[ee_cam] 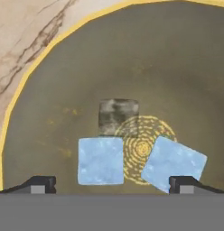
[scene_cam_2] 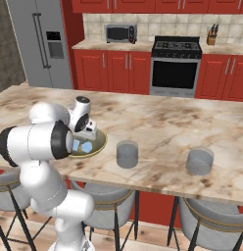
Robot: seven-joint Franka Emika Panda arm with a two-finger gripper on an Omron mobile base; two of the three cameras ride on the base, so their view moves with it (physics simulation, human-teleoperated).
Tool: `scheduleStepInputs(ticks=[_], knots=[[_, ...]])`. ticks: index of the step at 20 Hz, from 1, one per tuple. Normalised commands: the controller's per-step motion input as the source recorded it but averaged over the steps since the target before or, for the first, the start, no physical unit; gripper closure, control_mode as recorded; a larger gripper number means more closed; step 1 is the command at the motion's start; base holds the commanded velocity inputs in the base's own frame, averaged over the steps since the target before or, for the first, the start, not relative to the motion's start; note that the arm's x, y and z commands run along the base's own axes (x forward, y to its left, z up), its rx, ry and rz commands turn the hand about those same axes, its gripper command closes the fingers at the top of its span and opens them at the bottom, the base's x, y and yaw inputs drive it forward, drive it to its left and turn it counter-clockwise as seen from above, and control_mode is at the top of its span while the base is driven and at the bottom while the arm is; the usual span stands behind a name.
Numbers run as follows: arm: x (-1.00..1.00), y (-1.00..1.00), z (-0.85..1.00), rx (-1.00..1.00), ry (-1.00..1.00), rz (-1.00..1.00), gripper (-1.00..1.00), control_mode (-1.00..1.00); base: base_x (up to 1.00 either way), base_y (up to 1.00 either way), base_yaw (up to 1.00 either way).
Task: There are four ice cubes in the ice bowl. Place two ice cubes in each glass of water.
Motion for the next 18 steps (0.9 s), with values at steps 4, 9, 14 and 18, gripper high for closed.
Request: scheduleStepInputs(ticks=[4, 9, 14, 18], knots=[[0.39, 0.09, -0.27, 0.00, 0.11, 0.04, -1.00, -1.00, 0.00, 0.00, 0.00], [0.31, 0.08, -0.27, 0.00, 0.08, 0.04, -1.00, -1.00, 0.00, 0.00, 0.00], [0.18, 0.03, -0.31, 0.00, 0.05, 0.04, -1.00, -1.00, 0.00, 0.00, 0.00], [0.00, 0.00, -0.29, 0.00, 0.00, 0.04, -1.00, -1.00, 0.00, 0.00, 0.00]])
